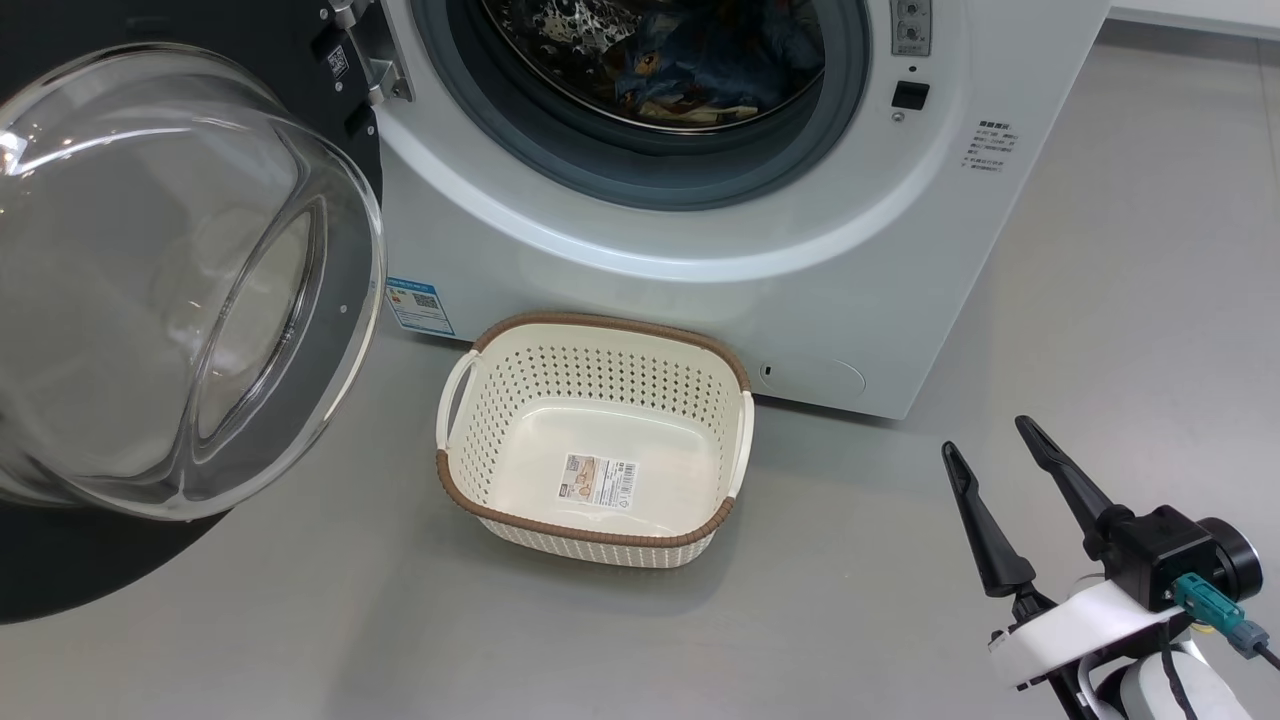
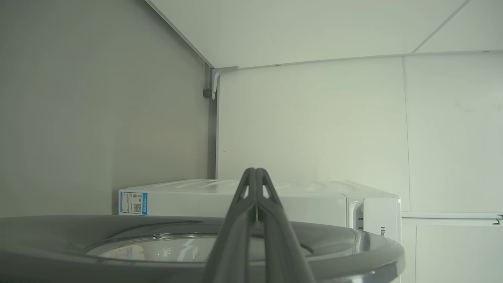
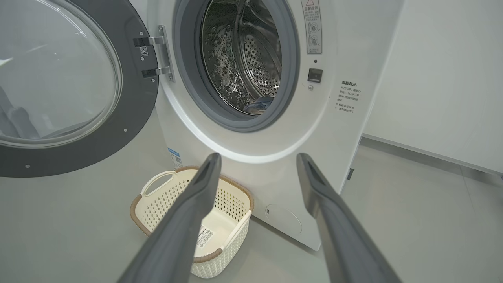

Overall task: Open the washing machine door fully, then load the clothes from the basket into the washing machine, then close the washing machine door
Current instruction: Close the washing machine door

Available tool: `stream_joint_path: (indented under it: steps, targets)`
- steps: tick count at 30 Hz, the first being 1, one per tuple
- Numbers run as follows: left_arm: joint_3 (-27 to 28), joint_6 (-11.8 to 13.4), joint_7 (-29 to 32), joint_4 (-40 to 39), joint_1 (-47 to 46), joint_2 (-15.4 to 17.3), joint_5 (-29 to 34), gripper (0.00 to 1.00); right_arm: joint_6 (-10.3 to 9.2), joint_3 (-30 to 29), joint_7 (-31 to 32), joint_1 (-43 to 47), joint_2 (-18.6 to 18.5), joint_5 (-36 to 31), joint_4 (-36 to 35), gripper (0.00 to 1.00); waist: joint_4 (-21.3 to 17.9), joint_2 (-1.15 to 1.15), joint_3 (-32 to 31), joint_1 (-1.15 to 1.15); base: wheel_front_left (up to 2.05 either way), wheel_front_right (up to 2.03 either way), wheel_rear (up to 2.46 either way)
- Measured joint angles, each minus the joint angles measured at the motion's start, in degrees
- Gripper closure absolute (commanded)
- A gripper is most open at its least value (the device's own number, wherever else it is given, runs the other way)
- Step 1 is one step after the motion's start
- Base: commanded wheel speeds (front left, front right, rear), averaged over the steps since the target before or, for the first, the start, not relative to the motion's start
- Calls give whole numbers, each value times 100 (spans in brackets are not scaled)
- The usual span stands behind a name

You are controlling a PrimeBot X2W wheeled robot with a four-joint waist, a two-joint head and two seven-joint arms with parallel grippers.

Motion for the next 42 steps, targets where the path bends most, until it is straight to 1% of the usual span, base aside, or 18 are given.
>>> stream_joint_path:
  steps: [5, 6, 8, 9, 15, 19, 22, 25, 32, 42]
  targets:
    - [-134, -54, 478, 0, 0, 1, -136, 100, 0, -8, 0, 1, -5, 0, 1, 0, 23, 0, -13, 0, 0, 0, 0]
    - [-134, -54, 478, 0, 0, 1, -136, 100, 0, -8, 0, 1, -5, 0, 1, 0, 23, 0, -13, 0, 0, 0, 0]
    - [-319, -98, 832, -1, 2, -19, -175, 100, 0, -9, 0, 0, -7, 1, 0, 0, 48, 0, -20, 0, 0, 0, 0]
    - [-319, -98, 832, -1, 2, -19, -175, 100, 0, -9, 0, 0, -7, 1, 0, 0, 48, 0, -20, 0, 0, 0, 0]
    - [-747, -103, 1578, -70, 108, 23, -175, 100, 0, -11, 0, 0, 3, 8, 1, 0, 99, 0, -43, 0, 0, 0, 0]
    - [-1017, -156, 1964, -171, 162, -22, -175, 100, 0, -120, 0, 2, 27, 9, -1, 0, 153, 0, -47, 0, 0, 0, 0]
    - [-1095, -209, 2128, -244, 160, -207, -191, 100, 0, -118, 0, 3, 70, 10, 2, 0, 203, 0, -54, 0, 0, 0, 0]
    - [-1160, -235, 2314, -328, 160, -349, -376, 100, 0, -111, 0, 3, 131, 10, 2, 0, 239, 0, -72, 0, 0, 0, 0]
    - [-1348, -302, 2749, -566, 292, -471, -444, 100, 0, -70, 0, 3, 211, 12, 7, 0, 268, 0, -140, 0, 0, 0, 0]
    - [-1614, -298, 3226, -1150, 580, -833, -583, 100, 0, -118, 0, 8, 377, 22, 12, 0, 261, 0, -228, 0, 0, 0, 0]
